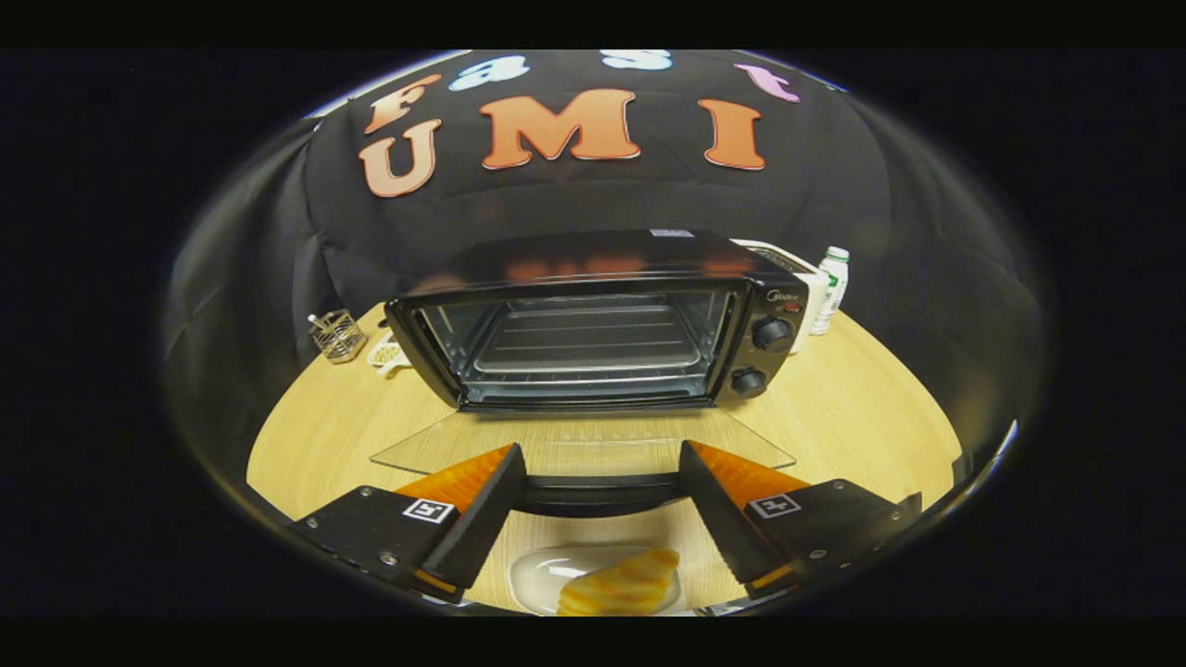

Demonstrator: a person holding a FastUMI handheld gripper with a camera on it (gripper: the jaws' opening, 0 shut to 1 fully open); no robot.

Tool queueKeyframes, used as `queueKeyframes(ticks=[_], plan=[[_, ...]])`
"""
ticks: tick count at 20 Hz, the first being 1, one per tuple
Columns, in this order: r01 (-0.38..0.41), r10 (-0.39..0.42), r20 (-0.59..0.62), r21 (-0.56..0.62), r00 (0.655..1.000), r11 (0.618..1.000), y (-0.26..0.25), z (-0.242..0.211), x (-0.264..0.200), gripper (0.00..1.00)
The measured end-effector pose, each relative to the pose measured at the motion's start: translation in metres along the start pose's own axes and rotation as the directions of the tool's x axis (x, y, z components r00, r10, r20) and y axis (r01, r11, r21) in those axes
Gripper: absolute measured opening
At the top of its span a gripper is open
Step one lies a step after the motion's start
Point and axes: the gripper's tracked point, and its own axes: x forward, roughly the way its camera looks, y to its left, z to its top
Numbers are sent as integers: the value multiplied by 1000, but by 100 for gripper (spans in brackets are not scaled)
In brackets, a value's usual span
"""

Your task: Open the toaster oven, put the food inside, and close the toaster oven door.

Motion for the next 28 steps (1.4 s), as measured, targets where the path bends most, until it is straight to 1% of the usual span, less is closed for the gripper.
queueKeyframes(ticks=[6,17,21,23,25,28], plan=[[5,-5,-40,-16,999,1000,-1,-22,1,100],[22,-26,-167,-29,986,999,-4,-72,19,99],[31,-37,-179,-36,983,999,-6,-78,25,99],[45,-48,-157,-22,986,999,-7,-74,26,100],[44,-49,-147,-32,988,998,-6,-76,27,100],[42,-43,-133,-4,990,999,-7,-67,16,99]])
